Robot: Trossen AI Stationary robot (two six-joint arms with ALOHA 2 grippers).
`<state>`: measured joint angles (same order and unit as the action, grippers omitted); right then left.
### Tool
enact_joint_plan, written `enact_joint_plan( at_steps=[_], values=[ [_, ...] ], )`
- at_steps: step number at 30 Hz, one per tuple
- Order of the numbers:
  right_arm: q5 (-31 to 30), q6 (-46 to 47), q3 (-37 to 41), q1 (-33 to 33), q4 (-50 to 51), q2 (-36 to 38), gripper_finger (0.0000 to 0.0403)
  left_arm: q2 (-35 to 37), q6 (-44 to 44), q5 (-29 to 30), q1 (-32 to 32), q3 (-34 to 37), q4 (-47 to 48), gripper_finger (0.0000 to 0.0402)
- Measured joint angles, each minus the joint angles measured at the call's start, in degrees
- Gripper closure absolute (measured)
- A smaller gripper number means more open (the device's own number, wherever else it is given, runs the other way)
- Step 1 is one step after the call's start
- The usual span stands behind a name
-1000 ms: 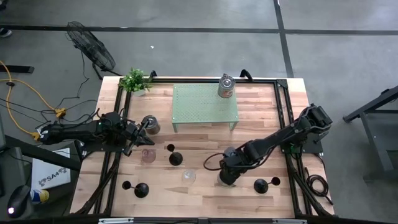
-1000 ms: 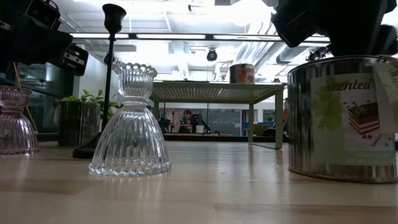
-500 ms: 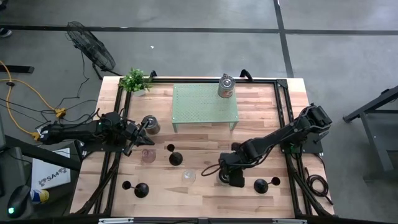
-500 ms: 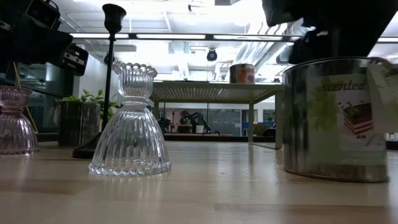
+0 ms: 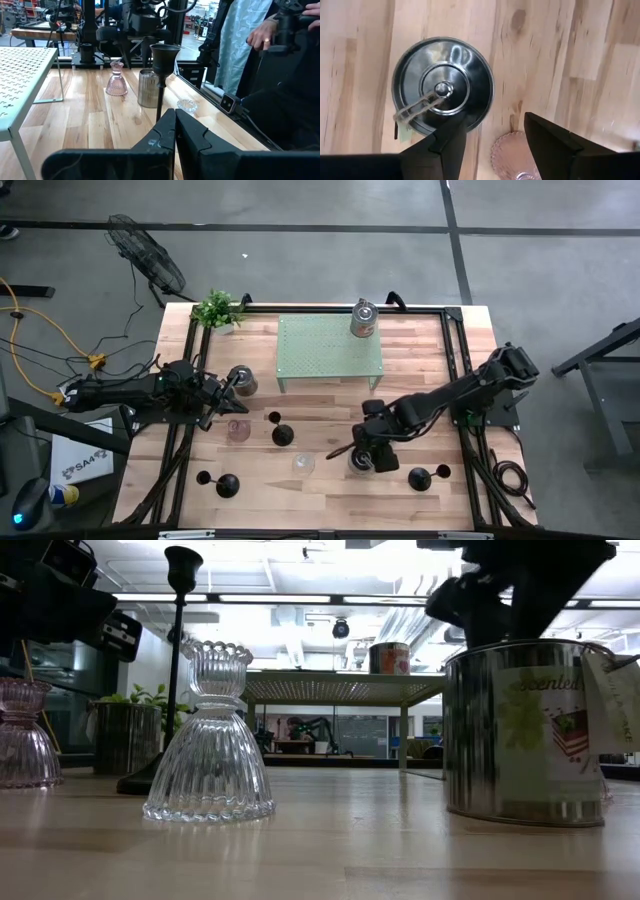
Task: Pick & Place candle stick holders
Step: Put the bottom silver scented candle on the shelf aligned with the other silver scented candle
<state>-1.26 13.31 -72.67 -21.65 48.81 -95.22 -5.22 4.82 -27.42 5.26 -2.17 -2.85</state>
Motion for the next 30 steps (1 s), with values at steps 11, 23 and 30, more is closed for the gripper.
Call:
enact_joint_plan(
  at_steps=[11, 23, 30],
  values=[
    [4.71, -15.59, -4.64, 2.32, 0.23, -3.78, 0.0211, 0.0, 0.0, 0.0, -0.01, 0.0, 0.02, 0.0402],
    [4.37, -21.1, -4.72, 2.32, -2.65, -7.32, 0.0211, 0.0, 0.0, -0.01, 0.0, 0.0, 0.0, 0.0402],
    [4.15, -23.71, -4.86, 2.58, -2.79, -8.2, 0.0211, 0.0, 0.0, 0.0, -0.02, 0.0, 0.0, 0.0402]
  ],
)
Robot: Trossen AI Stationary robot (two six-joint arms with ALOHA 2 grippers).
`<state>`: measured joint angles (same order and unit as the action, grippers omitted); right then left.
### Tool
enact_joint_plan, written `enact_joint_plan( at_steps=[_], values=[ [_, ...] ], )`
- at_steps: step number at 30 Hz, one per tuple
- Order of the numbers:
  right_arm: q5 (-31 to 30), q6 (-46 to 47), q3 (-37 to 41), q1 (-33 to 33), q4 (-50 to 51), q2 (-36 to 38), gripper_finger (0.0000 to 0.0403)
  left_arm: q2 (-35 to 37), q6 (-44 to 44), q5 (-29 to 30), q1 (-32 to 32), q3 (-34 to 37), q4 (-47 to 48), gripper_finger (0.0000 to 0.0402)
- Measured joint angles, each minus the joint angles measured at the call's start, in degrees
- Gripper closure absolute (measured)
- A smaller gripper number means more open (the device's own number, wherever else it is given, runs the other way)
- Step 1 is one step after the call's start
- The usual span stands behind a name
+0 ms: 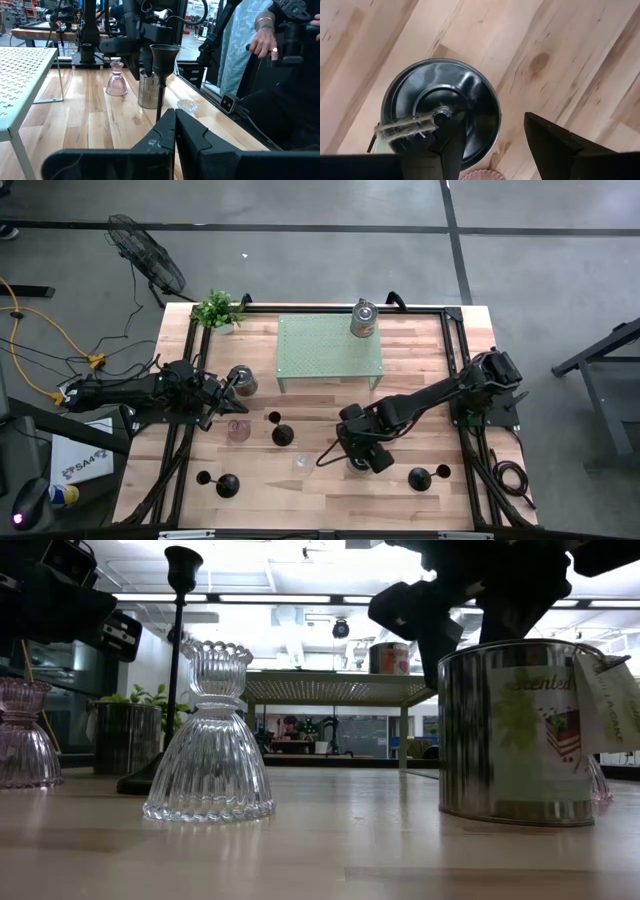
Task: Pick & Place candle stick holders
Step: Put the bottom silver scented candle on the shelf aligned with the other silver scented candle
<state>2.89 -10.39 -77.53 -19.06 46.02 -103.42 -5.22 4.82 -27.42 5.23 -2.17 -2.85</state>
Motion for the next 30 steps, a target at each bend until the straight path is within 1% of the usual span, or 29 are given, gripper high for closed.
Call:
enact_joint_plan(
  at_steps=[4, 19, 23, 30],
  values=[
    [0.25, -0.61, -0.16, 0.39, 0.13, -0.9, 0.0219, 0.01, 0.0, 0.0, 0.01, 0.0, 0.0, 0.0402],
    [0.66, 0.58, -0.29, 1.55, 3.08, -3.36, 0.0278, 0.01, 0.0, 0.0, 0.01, 0.0, -0.01, 0.0402],
    [-0.6, 1.96, -0.29, 2.34, 3.94, -3.36, 0.0292, 0.01, 0.0, 0.0, 0.02, 0.0, 0.0, 0.0402],
    [-1.1, 3.22, -0.27, 2.62, 4.28, -3.34, 0.0328, 0.01, 0.0, 0.0, 0.01, 0.0, 0.0, 0.0402]
  ],
)
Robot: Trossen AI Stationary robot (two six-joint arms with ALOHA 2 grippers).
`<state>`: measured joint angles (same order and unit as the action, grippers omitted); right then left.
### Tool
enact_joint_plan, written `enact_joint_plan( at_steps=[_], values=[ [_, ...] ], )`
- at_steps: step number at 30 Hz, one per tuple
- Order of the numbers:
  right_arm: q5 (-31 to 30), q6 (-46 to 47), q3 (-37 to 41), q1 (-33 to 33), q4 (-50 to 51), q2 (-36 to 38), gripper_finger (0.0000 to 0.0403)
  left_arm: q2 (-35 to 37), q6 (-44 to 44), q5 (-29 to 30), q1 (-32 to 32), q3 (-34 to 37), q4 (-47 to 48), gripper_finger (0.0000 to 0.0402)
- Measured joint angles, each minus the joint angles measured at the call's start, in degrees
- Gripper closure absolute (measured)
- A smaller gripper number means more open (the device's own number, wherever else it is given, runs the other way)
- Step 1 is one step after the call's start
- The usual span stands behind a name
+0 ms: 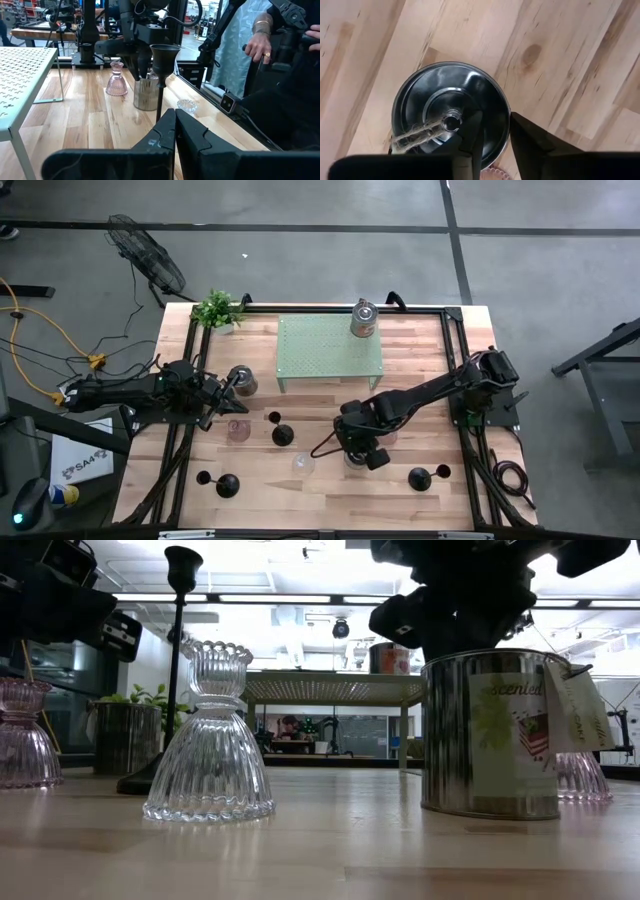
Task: Pick & Place candle stick holders
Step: Put the bottom silver scented candle on the shelf aligned with the other silver scented candle
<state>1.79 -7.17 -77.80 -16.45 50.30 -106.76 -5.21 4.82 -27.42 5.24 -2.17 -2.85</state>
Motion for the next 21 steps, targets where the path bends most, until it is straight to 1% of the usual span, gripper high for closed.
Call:
enact_joint_plan(
  at_steps=[12, 21],
  values=[
    [-0.4, 0.95, -0.02, 0.0, 0.04, 0.0, 0.0375, 0.0, 0.0, 0.0, 0.01, 0.0, 0.0, 0.0402],
    [-0.64, 1.57, -0.02, 0.0, 0.17, 0.04, 0.0397, -0.01, 0.0, -0.01, 0.01, 0.0, 0.0, 0.0402]
  ],
)
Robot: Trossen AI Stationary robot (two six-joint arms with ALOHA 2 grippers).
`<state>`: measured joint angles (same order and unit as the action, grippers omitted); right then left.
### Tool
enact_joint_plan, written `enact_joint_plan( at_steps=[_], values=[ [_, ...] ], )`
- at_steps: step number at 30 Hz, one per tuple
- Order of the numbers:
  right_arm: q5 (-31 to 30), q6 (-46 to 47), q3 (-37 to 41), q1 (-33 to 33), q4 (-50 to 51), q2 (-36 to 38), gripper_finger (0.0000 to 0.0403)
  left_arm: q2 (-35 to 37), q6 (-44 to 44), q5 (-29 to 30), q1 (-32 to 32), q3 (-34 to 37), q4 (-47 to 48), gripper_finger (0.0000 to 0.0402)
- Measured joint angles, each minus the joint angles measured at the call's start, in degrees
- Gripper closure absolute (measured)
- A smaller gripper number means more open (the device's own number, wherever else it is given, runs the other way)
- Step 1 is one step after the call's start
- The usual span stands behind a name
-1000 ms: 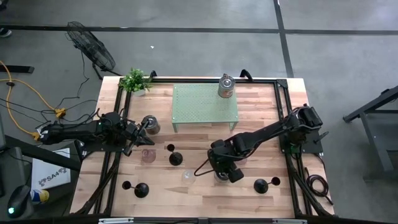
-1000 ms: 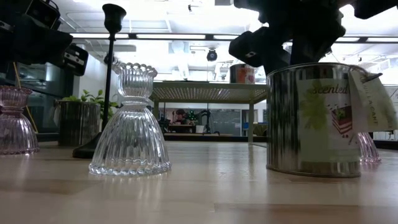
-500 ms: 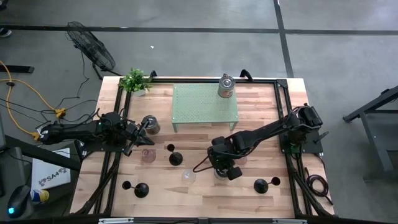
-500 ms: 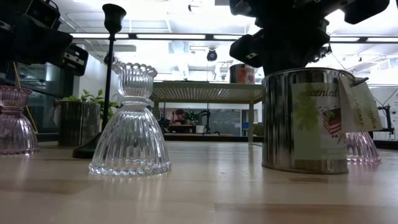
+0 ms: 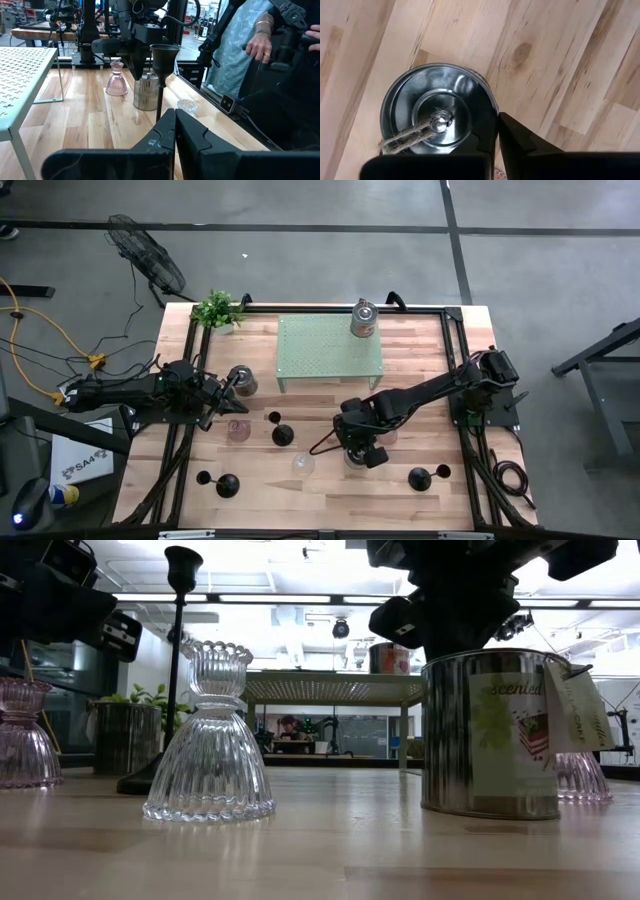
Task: Pick & Place candle stick holders
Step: Put the bottom silver scented candle on the shelf aligned with the other silver scented candle
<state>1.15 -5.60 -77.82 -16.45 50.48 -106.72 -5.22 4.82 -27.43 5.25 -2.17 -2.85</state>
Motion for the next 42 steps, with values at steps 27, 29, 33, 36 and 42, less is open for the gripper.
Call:
enact_joint_plan(
  at_steps=[27, 29, 33, 36, 42],
  values=[
    [2.14, 7.18, -10.05, 2.73, 12.06, -0.98, 0.0399, 0.01, 0.0, 0.01, 0.0, 0.0, 0.0, 0.0402],
    [1.96, 7.3, -10.79, 3.01, 12.51, -0.98, 0.0399, 0.01, 0.0, 0.01, 0.0, 0.0, 0.0, 0.0402],
    [1.97, 6.73, -12.93, 3.39, 14.2, -0.96, 0.0399, 0.0, 0.0, 0.01, -0.01, 0.0, 0.0, 0.0402],
    [2.58, 6.15, -15.23, 4.14, 16.53, -0.83, 0.0399, 0.01, 0.0, 0.01, -0.01, 0.0, 0.0, 0.0402],
    [3.26, 4.64, -20.68, 6.26, 20.28, -0.76, 0.0399, 0.0, 0.0, 0.01, -0.01, 0.0, 0.0, 0.0402]
  ],
)
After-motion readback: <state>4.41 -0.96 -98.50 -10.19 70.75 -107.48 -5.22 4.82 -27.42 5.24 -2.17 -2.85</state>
